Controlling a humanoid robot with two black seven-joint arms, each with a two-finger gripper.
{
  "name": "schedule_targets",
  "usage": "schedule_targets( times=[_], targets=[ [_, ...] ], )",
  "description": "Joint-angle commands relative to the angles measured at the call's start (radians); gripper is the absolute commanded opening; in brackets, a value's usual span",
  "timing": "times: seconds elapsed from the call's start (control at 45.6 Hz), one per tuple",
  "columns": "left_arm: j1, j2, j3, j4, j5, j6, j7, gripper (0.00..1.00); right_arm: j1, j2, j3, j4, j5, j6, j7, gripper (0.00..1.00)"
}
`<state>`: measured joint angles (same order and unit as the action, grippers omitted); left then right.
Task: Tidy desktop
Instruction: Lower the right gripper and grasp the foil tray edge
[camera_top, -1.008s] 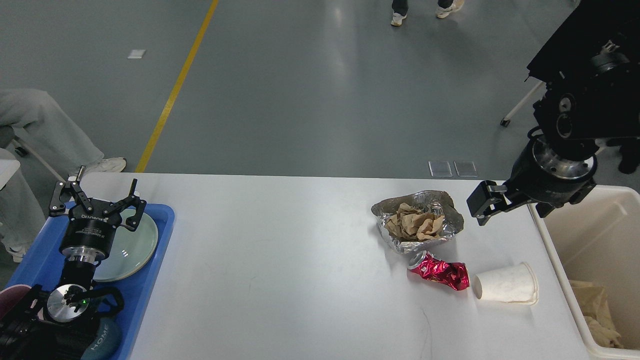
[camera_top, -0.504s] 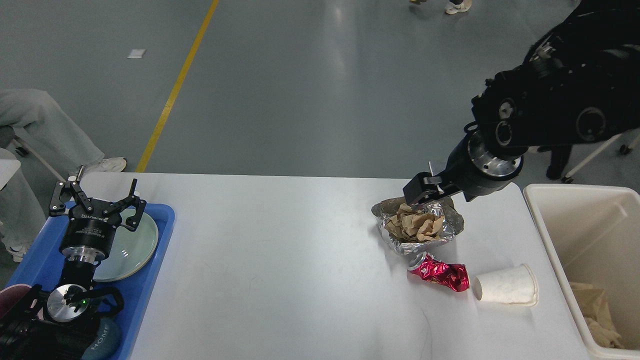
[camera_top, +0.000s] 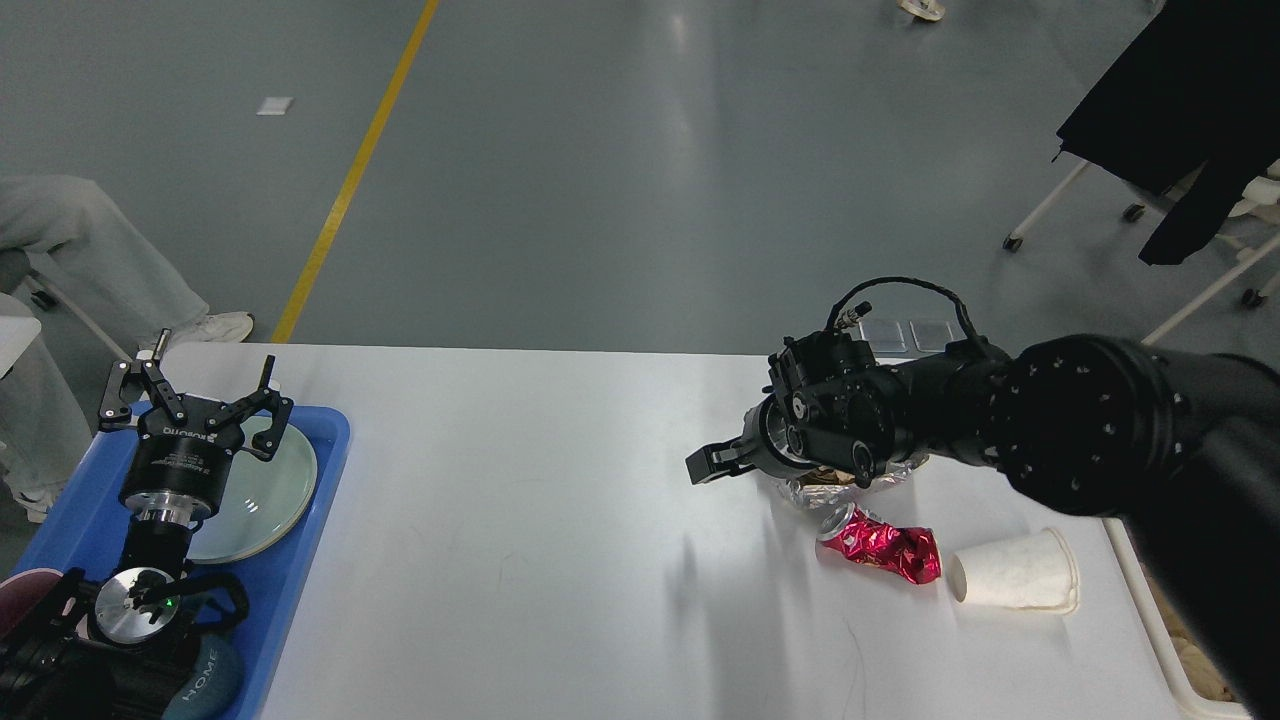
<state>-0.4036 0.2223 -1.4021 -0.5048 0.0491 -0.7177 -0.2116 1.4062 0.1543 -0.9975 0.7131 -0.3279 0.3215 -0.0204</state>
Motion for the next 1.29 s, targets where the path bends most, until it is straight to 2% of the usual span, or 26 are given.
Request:
schedule_targets(
  times=[0.0, 0.132, 0.416, 1.052, 1.162, 1.271],
  targets=[
    [0.0, 0.0, 0.0, 0.0, 0.001, 0.0, 0.0, 0.96, -0.133, 0.033, 0.0, -0.119, -0.062, -0.09, -0.001, 0.98],
    [0.0, 0.0, 0.0, -0.001, 0.001, 0.0, 0.0, 0.96, -0.216, 0.031, 0.0, -0.176, -0.083, -0.167, -0.003, 0.98],
    [0.0, 0.0, 0.0, -0.001, 0.0, 0.0, 0.0, 0.96, -0.254, 0.025, 0.0, -0.225, -0.095, -0.183, -0.003, 0.98],
    [0.0, 0.0, 0.0, 0.0, 0.001, 0.0, 0.0, 0.96, -0.208, -0.021, -0.019, -0.222, -0.1, -0.196, -0.003, 0.97],
    [0.0, 0.0, 0.0, 0.0, 0.0, 0.0, 0.0, 0.96, -0.243, -0.035, -0.039, -0.241, -0.141, -0.196, -0.003, 0.91],
    [0.0, 0.0, 0.0, -0.001, 0.001, 0.0, 0.0, 0.96, -0.3, -0.053, -0.041, -0.302, -0.157, -0.196, -0.003, 0.91]
  ],
)
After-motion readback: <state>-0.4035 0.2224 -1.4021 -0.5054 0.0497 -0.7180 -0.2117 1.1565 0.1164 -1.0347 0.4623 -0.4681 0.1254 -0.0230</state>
